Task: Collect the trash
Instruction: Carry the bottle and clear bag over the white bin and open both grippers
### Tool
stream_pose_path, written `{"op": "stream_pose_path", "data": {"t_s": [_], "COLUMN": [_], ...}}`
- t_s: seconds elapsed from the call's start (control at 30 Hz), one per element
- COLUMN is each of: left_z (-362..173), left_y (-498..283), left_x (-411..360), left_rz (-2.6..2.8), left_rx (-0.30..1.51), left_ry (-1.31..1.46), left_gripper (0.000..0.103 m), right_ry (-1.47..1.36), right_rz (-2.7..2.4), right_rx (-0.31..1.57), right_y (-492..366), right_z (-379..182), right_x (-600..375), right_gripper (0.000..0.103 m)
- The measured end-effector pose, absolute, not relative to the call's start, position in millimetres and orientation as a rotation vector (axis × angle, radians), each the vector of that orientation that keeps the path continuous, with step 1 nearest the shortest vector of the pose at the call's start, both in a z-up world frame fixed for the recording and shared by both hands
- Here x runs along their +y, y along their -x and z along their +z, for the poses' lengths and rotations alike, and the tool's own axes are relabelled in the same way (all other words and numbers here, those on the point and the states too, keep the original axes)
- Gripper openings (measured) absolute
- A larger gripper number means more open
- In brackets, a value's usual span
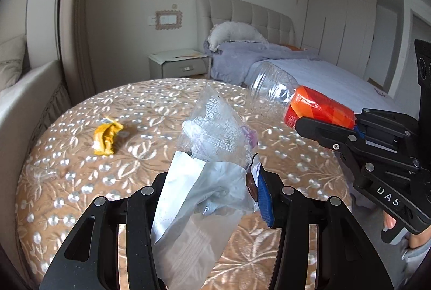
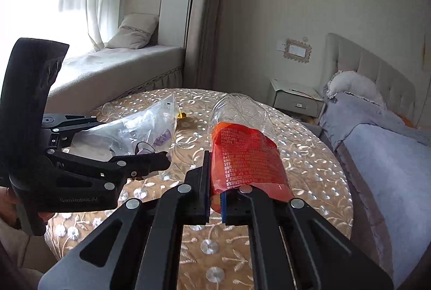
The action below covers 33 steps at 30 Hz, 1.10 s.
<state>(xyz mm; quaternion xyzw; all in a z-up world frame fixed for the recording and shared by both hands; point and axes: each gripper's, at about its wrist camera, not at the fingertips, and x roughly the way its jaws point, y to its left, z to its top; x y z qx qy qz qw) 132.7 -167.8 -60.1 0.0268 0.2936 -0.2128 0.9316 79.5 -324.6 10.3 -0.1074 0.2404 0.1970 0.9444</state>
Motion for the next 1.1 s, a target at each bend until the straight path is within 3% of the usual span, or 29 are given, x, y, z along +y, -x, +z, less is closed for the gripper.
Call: {"op": "stream_pose_path", "data": {"t_s": [1.1], "left_z": [-115], "left_y": [-67], "left_x": [-412], "left_rz": [-0.823], "left_rx": [0.639], "left_ry": [-0.313], "left_gripper": [0.048], "right_ry": [0.08], "right_rz": [-0.01], "right_rx": [0.546], "right_y": [22], "right_z": [-39], "right_x": [-510], "right_gripper": [0.006]}}
